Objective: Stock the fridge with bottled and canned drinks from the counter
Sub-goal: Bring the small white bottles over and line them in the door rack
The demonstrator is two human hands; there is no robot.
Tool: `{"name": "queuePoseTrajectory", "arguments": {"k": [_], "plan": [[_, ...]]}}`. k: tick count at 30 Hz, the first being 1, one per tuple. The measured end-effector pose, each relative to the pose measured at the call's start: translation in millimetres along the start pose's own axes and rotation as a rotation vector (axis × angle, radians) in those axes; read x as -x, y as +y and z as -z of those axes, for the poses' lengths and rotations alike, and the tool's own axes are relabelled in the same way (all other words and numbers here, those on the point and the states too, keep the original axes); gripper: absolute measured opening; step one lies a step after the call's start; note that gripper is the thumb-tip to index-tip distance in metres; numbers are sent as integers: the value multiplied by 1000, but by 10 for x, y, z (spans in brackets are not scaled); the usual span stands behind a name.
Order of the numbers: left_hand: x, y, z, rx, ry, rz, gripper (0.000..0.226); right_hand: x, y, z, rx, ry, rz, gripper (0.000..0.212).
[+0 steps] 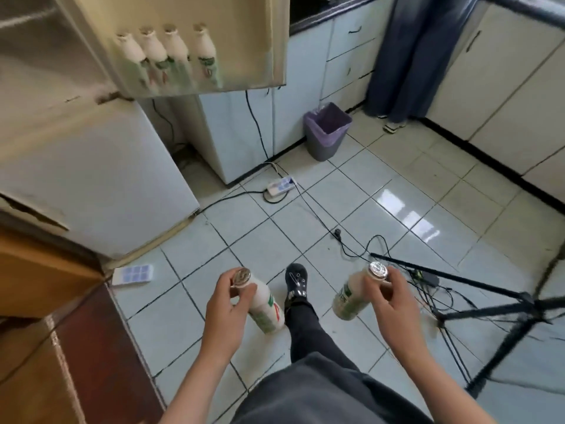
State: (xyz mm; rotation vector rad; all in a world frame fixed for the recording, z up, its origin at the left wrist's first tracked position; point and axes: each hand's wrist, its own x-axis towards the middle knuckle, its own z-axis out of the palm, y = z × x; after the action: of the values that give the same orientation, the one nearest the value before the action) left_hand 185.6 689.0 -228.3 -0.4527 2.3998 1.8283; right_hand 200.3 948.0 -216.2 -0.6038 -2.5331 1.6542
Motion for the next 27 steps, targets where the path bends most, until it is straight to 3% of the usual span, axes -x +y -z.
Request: {"name": "queuePoseTrajectory", "arguments": {"k": [7,15,27], "plan": [[-1381,431,131,-14,112,-16,26,-1587,-682,-764,4,-196,125,8],[-2823,1328,122,-25,242,-161,28,-3188,-1755,-1202,-18,-284,290,15],[-4093,2413,269,16,281,-406,27,-4165,-2919,-1815,-122,-228,493,23]]}}
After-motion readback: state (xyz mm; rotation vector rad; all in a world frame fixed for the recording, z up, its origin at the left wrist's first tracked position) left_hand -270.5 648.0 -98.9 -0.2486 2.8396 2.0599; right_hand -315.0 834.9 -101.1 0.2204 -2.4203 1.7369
